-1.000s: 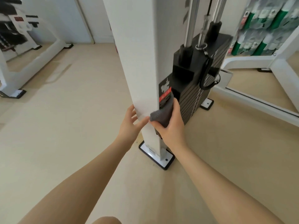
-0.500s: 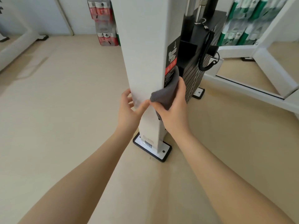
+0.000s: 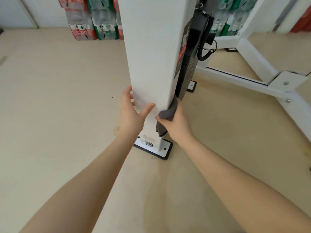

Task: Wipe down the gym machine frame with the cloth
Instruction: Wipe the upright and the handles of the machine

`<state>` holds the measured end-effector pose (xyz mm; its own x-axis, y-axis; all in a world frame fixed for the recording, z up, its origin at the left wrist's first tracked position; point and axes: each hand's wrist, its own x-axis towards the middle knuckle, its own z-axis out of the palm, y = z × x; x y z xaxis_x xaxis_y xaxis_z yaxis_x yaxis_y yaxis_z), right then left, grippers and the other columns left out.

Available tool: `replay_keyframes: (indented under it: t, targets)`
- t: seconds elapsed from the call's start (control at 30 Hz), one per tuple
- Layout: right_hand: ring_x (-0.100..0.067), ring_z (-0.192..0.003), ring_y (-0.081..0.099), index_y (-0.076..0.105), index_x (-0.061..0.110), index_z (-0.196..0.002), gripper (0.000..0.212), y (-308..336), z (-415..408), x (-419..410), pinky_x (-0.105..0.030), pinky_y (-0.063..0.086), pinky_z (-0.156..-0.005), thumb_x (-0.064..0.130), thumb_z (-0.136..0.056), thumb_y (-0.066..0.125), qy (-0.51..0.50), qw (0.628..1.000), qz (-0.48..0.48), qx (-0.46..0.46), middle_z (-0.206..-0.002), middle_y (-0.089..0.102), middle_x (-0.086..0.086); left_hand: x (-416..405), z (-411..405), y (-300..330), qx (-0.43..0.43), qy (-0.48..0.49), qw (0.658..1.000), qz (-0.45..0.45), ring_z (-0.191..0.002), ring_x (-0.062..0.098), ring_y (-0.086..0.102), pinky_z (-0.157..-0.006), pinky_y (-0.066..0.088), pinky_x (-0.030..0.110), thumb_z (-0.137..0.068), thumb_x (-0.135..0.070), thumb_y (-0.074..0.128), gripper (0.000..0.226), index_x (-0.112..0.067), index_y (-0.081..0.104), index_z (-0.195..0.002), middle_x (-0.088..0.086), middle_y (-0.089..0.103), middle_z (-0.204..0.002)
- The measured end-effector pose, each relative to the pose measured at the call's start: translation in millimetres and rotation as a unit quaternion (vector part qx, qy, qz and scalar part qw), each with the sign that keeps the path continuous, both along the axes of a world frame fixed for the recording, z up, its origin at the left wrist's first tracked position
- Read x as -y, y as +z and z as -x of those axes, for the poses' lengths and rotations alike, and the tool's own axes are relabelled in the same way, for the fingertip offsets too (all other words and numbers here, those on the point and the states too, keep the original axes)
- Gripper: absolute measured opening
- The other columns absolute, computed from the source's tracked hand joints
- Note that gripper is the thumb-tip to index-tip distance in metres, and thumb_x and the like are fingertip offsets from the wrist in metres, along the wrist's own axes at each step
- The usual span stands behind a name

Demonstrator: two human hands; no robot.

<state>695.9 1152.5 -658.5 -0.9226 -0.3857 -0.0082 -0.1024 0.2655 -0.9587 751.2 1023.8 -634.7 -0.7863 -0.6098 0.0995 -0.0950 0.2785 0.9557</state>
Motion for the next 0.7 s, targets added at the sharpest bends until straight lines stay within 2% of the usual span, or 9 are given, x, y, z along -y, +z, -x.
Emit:
replay_keyframes:
  t: [0.13, 0.23, 0.27, 0.37, 0.43, 0.5, 0.6, 0.63, 0.7]
  targets:
    - [-0.01, -0.11, 0.058, 0.035, 0.025, -0.135, 0.077, 32.5, 0.8, 1.2, -0.027, 0.049, -0.088, 0.03, -0.069, 0.074, -0.035, 0.995, 0.044, -0.085, -0.119, 0.06, 0.01, -5.7, -3.3, -4.3, -0.011, 0.005, 1.0, -0.018, -0.111, 0.011, 0.047, -0.088, 0.041, 0.022, -0.077, -0.03, 0.072, 0.073, -0.025, 0.029, -0.135, -0.007, 0.042, -0.125]
    - [-0.007, -0.106, 0.059, 0.034, 0.029, -0.133, 0.076, 21.8, -3.7, 3.9, -0.025, 0.05, -0.086, 0.03, -0.068, 0.074, -0.052, 0.993, 0.045, -0.097, -0.114, 0.06, 0.013, -6.2, -6.9, -15.2, 0.008, 0.0, 0.999, -0.043, -0.112, 0.003, 0.047, -0.09, 0.041, 0.019, -0.078, -0.028, 0.071, 0.066, -0.023, 0.034, -0.131, -0.01, 0.048, -0.122]
    - [-0.009, -0.106, 0.06, 0.034, 0.028, -0.133, 0.076, 12.3, -4.7, 5.4, -0.026, 0.051, -0.085, 0.03, -0.068, 0.075, -0.052, 0.994, 0.041, -0.086, -0.115, 0.061, 0.012, -4.3, -7.4, -19.8, 0.021, 0.004, 0.998, -0.06, -0.112, 0.002, 0.047, -0.086, 0.044, 0.017, -0.078, -0.029, 0.071, 0.064, -0.022, 0.035, -0.13, -0.01, 0.051, -0.12]
    - [-0.014, -0.107, 0.059, 0.032, 0.023, -0.136, 0.079, -28.1, -7.4, 5.7, -0.028, 0.05, -0.085, 0.022, -0.071, 0.076, -0.04, 0.998, 0.034, -0.014, -0.12, 0.059, 0.005, -0.7, -7.1, -32.0, 0.087, 0.023, 0.988, -0.126, -0.107, 0.004, 0.047, -0.052, 0.041, 0.005, -0.079, -0.036, 0.069, 0.063, -0.025, 0.035, -0.131, -0.011, 0.05, -0.118]
    - [-0.011, -0.109, 0.055, 0.032, 0.021, -0.137, 0.076, -57.2, -12.5, 3.4, -0.018, 0.045, -0.083, 0.011, -0.074, 0.074, -0.018, 0.999, 0.009, 0.041, -0.119, 0.055, 0.01, -4.3, -8.0, -43.4, 0.117, 0.008, 0.977, -0.176, -0.098, 0.0, 0.051, -0.063, 0.04, 0.011, -0.082, -0.037, 0.066, 0.053, -0.024, 0.042, -0.128, -0.016, 0.054, -0.111]
    - [-0.011, -0.11, 0.054, 0.033, 0.016, -0.136, 0.07, -80.2, -17.2, 1.5, -0.016, 0.042, -0.084, 0.001, -0.077, 0.068, 0.001, 0.996, -0.009, 0.084, -0.117, 0.053, 0.009, -11.8, -7.9, -55.6, 0.117, -0.003, 0.97, -0.215, -0.094, -0.005, 0.052, -0.077, 0.036, 0.017, -0.085, -0.035, 0.062, 0.04, -0.026, 0.046, -0.12, -0.023, 0.054, -0.102]
    - [-0.012, -0.084, 0.06, 0.038, 0.011, -0.129, 0.058, -94.4, -14.7, 2.7, -0.009, 0.046, -0.063, -0.008, -0.078, 0.058, 0.004, 0.994, 0.001, 0.105, -0.096, 0.058, 0.006, -19.0, -4.9, -66.8, 0.1, 0.023, 0.968, -0.23, -0.095, -0.01, 0.05, -0.081, 0.035, 0.018, -0.086, -0.038, 0.06, 0.042, -0.028, 0.044, -0.124, -0.026, 0.052, -0.105]
    - [-0.015, -0.081, 0.061, 0.039, 0.012, -0.127, 0.056, -93.9, -12.5, 2.3, -0.01, 0.047, -0.06, -0.006, -0.077, 0.058, 0.007, 0.995, 0.004, 0.1, -0.093, 0.06, 0.005, -20.2, -4.0, -68.8, 0.1, 0.034, 0.968, -0.229, -0.095, -0.012, 0.048, -0.082, 0.035, 0.018, -0.086, -0.039, 0.059, 0.046, -0.029, 0.042, -0.128, -0.026, 0.051, -0.107]
    - [-0.019, -0.09, 0.062, 0.038, 0.019, -0.128, 0.06, -88.1, -9.2, -2.5, -0.022, 0.051, -0.07, 0.003, -0.076, 0.063, 0.028, 0.997, 0.002, 0.075, -0.103, 0.063, 0.001, -21.9, -3.4, -71.5, 0.105, 0.052, 0.969, -0.216, -0.092, -0.016, 0.046, -0.079, 0.036, 0.016, -0.086, -0.042, 0.058, 0.05, -0.029, 0.039, -0.131, -0.028, 0.049, -0.106]
